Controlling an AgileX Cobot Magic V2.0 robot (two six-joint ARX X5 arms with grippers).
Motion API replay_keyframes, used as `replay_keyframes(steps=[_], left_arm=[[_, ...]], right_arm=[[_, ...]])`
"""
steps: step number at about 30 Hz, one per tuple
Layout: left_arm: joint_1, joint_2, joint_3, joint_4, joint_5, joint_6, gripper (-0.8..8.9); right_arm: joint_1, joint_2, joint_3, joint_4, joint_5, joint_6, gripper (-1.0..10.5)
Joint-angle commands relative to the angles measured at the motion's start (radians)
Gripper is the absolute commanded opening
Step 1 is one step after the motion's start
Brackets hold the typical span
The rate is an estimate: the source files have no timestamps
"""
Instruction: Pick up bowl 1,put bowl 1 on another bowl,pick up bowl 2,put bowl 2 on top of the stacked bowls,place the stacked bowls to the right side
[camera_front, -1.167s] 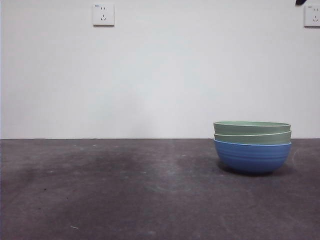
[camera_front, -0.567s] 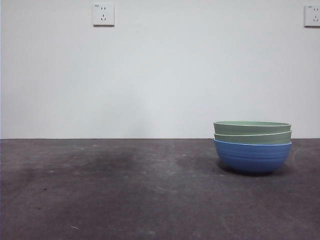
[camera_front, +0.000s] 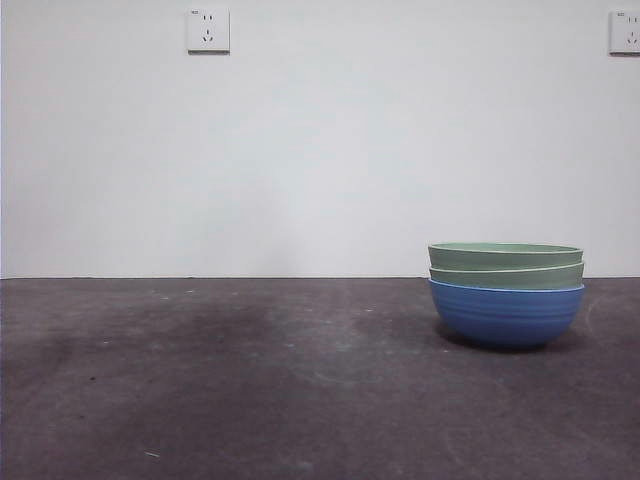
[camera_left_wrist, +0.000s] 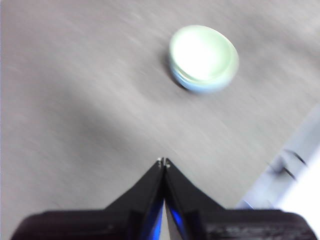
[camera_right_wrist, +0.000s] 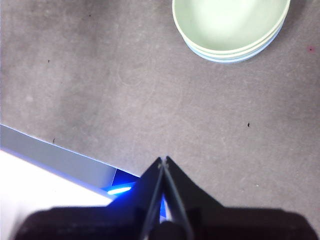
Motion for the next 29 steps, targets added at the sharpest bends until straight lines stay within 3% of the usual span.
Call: replay_keyframes(steps=[1,4,6,8,13,20,29], left_arm=[[0.076,-0.063,-0.004,0.143,0.015,0.053,-0.03],[0.201,-0.183,-0.058,0.344,0.082,0.075,-0.03],[0.299,-0.303,-0.190,0.515,0.109,0.075,-0.03],[0.378,-0.440,-0.377,0.683,0.106,0.075,-0.03],[0.472,-0.668,-0.721,0.900,0.022,0.074,-0.03],[0.514,-0.929,-1.143,1.061,-0.008,0.067,-0.03],[0.522,-1.122,-1.492,1.116,-0.026,0.040,-0.03]], right_arm=[[0.000,0.001,-0.008,0.003,0.003,-0.008,0.0],[0.000,0.001,-0.008,0.003,0.003,-0.008,0.0],[0.000,0.001,-0.008,0.003,0.003,-0.008,0.0],[0.000,0.001,-0.008,0.003,0.003,-0.008,0.0],[0.000,0.001,-0.008,0.003,0.003,-0.008,0.0],[0.000,0.001,-0.008,0.003,0.003,-0.008,0.0],[0.000,0.001,-0.008,0.003,0.003,-0.008,0.0]])
